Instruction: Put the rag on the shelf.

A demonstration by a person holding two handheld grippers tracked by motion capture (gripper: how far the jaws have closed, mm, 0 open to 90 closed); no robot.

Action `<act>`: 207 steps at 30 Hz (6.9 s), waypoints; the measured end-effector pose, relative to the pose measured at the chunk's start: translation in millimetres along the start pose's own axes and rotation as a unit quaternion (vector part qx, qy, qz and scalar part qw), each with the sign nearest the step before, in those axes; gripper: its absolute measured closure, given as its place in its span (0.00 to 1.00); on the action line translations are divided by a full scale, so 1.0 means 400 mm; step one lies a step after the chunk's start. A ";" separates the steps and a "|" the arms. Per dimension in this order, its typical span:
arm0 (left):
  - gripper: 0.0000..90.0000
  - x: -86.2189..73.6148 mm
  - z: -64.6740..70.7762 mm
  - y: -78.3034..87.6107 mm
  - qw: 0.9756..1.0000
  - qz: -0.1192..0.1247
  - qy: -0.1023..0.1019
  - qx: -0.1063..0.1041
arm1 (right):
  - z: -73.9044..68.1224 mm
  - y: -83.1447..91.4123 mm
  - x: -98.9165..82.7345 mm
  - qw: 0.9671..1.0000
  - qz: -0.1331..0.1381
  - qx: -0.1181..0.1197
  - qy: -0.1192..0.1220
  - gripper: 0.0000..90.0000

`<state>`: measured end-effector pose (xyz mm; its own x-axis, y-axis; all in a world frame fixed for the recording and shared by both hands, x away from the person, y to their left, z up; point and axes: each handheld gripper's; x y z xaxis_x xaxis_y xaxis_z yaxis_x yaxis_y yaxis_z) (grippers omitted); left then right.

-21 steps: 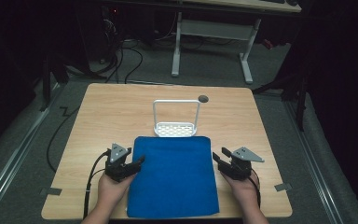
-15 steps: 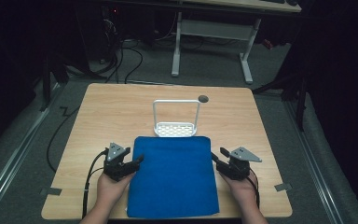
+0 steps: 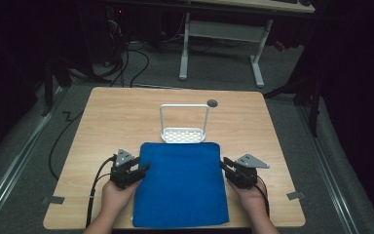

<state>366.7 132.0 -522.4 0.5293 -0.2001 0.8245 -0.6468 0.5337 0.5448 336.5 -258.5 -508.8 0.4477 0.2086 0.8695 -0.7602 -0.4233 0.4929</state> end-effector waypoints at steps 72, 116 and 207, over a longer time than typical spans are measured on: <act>0.63 0.025 -0.069 -0.070 0.999 -0.036 0.029 0.023 | 0.012 0.045 -0.059 0.998 -0.066 -0.003 0.009 0.50; 0.98 -0.004 0.075 0.151 0.994 0.099 -0.029 -0.044 | -0.104 0.109 0.019 0.999 0.020 0.009 0.024 0.98; 0.98 0.498 -0.015 0.147 0.957 0.273 -0.094 0.034 | 0.048 0.122 0.513 0.972 0.232 -0.046 0.001 0.99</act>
<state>437.4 128.3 -326.9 -0.0010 -0.0548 0.9985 -0.8358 0.5482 0.0292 400.5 -253.3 -306.9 0.0453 0.0164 0.9988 -0.9186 -0.3923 0.0481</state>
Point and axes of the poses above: each handheld gripper's, and its own axes: y roughly backward along the jaws, x roughly out of its top, z roughly to its right, and after that the axes turned 2 degrees about z, right-handed
